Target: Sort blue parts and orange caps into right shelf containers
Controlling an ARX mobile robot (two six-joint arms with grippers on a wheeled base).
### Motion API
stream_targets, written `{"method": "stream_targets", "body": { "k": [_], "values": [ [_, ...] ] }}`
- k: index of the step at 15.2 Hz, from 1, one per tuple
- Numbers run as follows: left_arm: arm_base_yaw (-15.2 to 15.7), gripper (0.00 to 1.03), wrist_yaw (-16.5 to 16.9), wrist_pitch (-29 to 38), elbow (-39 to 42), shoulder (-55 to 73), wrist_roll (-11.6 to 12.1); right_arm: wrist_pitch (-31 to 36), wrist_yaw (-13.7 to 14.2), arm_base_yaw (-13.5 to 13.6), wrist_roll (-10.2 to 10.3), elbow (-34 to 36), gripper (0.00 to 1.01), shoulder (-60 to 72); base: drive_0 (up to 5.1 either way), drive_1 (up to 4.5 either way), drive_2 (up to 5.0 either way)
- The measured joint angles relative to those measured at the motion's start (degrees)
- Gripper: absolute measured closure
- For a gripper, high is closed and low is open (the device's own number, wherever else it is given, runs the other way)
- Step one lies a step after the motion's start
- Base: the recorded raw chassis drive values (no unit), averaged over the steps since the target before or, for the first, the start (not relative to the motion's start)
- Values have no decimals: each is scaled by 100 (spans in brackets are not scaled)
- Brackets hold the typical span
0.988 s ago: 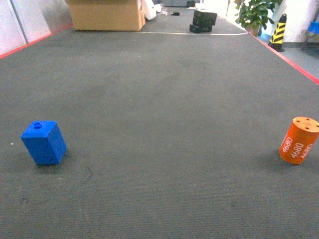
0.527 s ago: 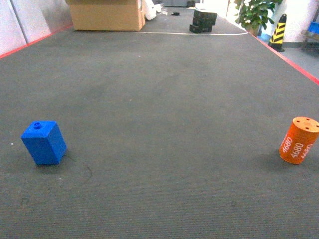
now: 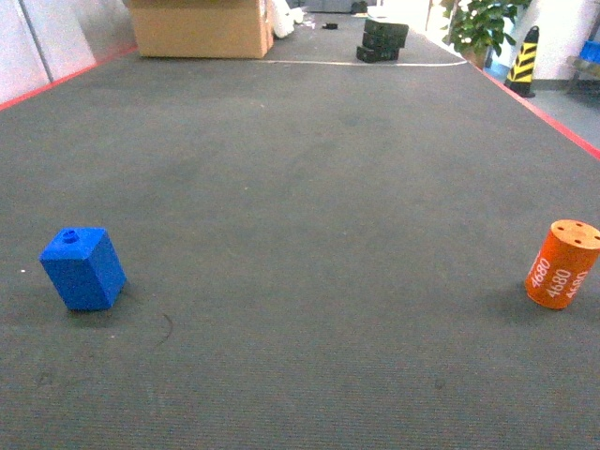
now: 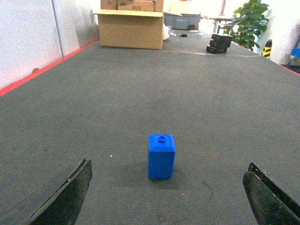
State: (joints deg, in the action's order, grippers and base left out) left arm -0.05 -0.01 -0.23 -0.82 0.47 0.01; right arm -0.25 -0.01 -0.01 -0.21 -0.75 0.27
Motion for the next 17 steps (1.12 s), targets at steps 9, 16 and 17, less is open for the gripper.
{"method": "stream_targets", "body": {
  "k": [9,16,17],
  "values": [
    [0,5,0,0,0,0,0,0,-2,0,0,0,3,0,0,0,0],
    [0,5,0,0,0,0,0,0,-2,0,0,0,3,0,0,0,0],
    [0,5,0,0,0,0,0,0,-2,0,0,0,3,0,0,0,0]
  ]
}}
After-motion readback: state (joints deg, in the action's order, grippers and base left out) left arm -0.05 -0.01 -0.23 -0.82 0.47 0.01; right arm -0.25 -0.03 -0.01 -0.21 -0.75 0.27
